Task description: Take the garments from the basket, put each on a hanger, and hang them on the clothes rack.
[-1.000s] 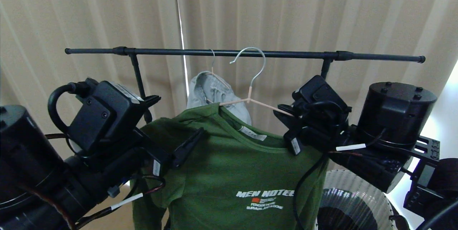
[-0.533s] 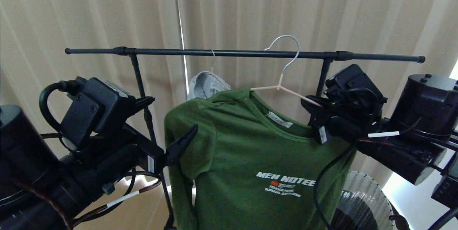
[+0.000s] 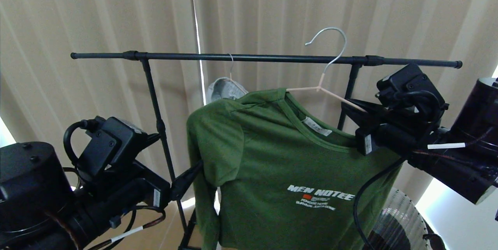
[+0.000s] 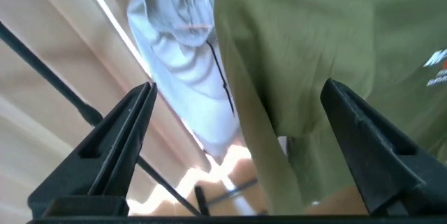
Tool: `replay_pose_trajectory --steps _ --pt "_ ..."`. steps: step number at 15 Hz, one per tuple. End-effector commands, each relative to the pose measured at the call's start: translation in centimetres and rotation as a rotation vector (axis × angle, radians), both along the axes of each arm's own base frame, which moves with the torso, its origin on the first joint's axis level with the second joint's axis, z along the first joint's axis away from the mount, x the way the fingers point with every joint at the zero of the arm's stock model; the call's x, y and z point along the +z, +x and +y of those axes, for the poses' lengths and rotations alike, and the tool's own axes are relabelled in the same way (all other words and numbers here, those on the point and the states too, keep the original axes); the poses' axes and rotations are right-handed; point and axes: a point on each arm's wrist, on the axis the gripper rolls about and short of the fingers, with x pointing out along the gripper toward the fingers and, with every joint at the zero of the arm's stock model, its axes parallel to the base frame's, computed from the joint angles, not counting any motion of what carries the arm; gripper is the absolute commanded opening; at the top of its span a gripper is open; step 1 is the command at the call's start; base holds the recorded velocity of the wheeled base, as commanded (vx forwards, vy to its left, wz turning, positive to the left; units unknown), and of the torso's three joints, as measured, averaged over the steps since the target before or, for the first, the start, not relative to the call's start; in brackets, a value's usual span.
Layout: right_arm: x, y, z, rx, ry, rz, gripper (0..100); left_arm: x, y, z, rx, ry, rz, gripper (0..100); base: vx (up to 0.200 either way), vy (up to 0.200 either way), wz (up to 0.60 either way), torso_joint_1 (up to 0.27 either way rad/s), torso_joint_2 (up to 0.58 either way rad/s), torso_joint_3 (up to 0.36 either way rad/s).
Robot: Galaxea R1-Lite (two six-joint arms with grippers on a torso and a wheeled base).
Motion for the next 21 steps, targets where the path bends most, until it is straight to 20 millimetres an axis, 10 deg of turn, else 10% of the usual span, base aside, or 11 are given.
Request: replay_pose_trajectory --steps 1,4,5,12,17,21 --pt "0.4 -0.3 -0.1 0.005 0.008 -0.014 0 -0.3 0.5 -0.2 0.010 -0.026 0.028 100 0.000 0.000 0.00 0.000 0.00 0.000" --pt "0.7 -0.7 -0.3 0.008 0.014 -0.024 0 -0.9 1.5 0.4 0.061 -0.024 0.056 100 0.000 0.000 0.00 0.000 0.00 0.000" --pt "0.7 -0.7 -0.3 0.008 0.014 -0.024 0 -0.9 1.5 0.4 0.062 -0.024 0.056 0 0.000 0.000 0.00 0.000 0.00 0.000" --pt "0.7 -0.7 -0.3 0.006 0.013 -0.023 0 -1.1 1.4 0.7 0.074 -0.016 0.063 0 0.000 0.000 0.00 0.000 0.00 0.000" --pt "0.3 -0.8 -0.5 -0.004 0.007 -0.012 0 -2.9 0.9 6.1 0.292 -0.051 0.024 0 0.000 0.000 0.00 0.000 0.00 0.000" --pt "0.3 -0.7 -0.4 -0.004 0.004 -0.010 0 -2.8 0.2 6.4 0.250 -0.059 0.007 0 0.000 0.000 0.00 0.000 0.00 0.000"
